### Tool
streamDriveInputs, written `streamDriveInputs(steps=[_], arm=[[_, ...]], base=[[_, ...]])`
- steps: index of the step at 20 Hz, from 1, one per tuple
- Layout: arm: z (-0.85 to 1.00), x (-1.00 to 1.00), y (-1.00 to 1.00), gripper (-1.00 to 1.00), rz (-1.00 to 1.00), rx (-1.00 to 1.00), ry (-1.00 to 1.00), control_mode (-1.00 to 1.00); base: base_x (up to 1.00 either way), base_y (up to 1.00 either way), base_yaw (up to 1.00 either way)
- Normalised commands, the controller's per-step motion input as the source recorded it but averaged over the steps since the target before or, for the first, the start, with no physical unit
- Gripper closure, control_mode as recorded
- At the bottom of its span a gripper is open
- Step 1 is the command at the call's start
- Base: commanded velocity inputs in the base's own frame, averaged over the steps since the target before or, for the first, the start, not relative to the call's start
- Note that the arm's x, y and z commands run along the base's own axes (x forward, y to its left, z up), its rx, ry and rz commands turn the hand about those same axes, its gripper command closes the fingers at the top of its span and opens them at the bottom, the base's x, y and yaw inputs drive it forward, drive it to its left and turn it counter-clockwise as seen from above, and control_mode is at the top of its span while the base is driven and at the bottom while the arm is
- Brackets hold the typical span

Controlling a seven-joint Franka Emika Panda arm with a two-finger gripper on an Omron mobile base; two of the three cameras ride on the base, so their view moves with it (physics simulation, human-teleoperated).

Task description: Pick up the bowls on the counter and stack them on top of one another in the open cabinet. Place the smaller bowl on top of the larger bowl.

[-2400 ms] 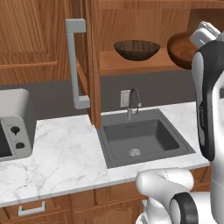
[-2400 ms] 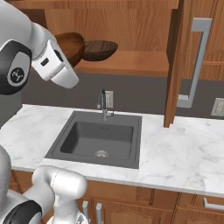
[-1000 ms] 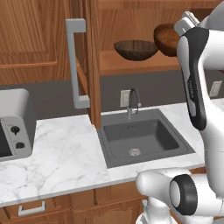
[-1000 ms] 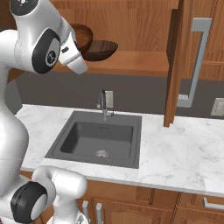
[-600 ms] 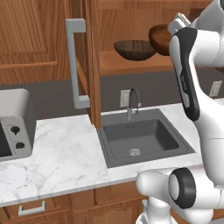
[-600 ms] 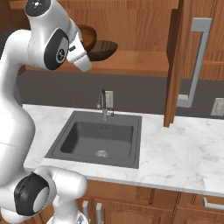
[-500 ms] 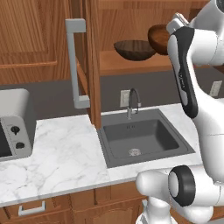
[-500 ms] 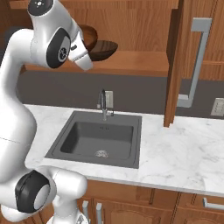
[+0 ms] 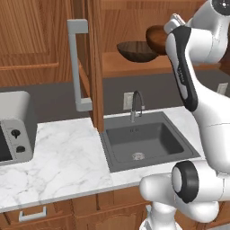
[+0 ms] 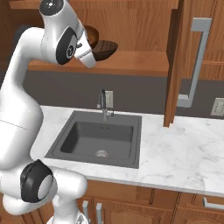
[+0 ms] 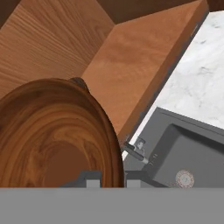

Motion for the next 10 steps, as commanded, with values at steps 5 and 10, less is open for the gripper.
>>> streamDriveInputs(steps=[5, 10], arm=[[-0.06, 0.40, 0.02, 1.00, 0.03, 0.03, 0.00, -1.00], [-0.07, 0.41, 0.03, 1.00, 0.02, 0.03, 0.00, -1.00]], base=[[0.00, 0.00, 0.00], [0.00, 0.00, 0.00]])
